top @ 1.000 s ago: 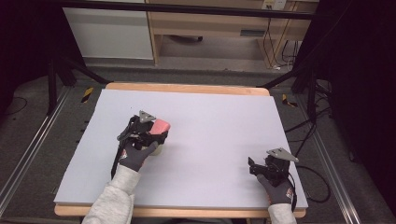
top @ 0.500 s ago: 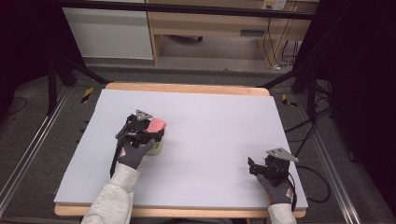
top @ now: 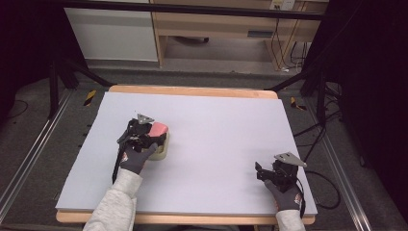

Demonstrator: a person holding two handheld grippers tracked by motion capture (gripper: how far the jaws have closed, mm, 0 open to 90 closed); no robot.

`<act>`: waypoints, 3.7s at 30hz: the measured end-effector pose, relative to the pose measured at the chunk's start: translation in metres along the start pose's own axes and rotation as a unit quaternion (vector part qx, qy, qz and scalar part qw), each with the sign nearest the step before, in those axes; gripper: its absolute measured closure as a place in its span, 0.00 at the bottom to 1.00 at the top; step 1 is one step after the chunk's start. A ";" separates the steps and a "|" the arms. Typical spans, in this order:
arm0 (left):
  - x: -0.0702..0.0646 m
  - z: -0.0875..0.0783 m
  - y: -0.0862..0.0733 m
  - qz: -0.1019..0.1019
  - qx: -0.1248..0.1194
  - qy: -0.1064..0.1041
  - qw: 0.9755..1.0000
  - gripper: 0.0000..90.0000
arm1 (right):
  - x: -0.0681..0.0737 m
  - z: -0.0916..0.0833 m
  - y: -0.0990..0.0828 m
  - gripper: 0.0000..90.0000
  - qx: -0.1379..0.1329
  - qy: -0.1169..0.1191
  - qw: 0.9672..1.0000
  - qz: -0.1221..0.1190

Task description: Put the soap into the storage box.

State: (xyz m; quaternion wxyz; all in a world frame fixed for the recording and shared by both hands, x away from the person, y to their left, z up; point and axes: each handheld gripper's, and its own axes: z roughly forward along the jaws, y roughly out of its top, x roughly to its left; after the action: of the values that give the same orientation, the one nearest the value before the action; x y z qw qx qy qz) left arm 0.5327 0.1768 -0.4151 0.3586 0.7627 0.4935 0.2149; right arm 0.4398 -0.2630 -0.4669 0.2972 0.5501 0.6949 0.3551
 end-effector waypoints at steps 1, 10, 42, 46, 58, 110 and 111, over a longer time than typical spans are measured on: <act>0.000 0.000 0.000 0.000 0.000 0.001 1.000 0.41 | 0.000 0.000 0.000 0.10 0.001 0.000 1.000 -0.001; 0.002 0.006 -0.005 0.002 0.010 0.007 1.000 0.41 | 0.001 0.001 0.000 0.10 0.002 -0.002 1.000 0.001; 0.007 0.022 -0.017 -0.002 0.031 0.019 0.999 0.41 | 0.002 0.002 0.000 0.10 0.004 -0.006 1.000 -0.003; 0.008 0.023 -0.018 -0.001 0.036 0.019 0.999 0.41 | 0.002 0.002 0.000 0.10 0.004 -0.006 1.000 -0.003; 0.010 0.027 -0.021 -0.004 0.044 0.021 0.999 0.41 | 0.002 0.002 0.000 0.10 0.004 -0.006 1.000 -0.004; 0.020 -0.032 -0.035 0.023 -0.022 -0.037 0.999 0.29 | -0.003 0.000 -0.001 0.09 0.002 -0.013 1.000 0.004; 0.021 -0.035 -0.037 0.020 -0.025 -0.039 0.999 0.29 | -0.003 -0.001 -0.001 0.09 0.003 -0.014 1.000 0.007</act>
State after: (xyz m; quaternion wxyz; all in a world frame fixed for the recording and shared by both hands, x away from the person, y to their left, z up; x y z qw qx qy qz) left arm 0.4953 0.2175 -0.4210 0.3921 0.7710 0.4580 0.2049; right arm 0.4394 -0.2665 -0.4674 0.3026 0.5608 0.6876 0.3481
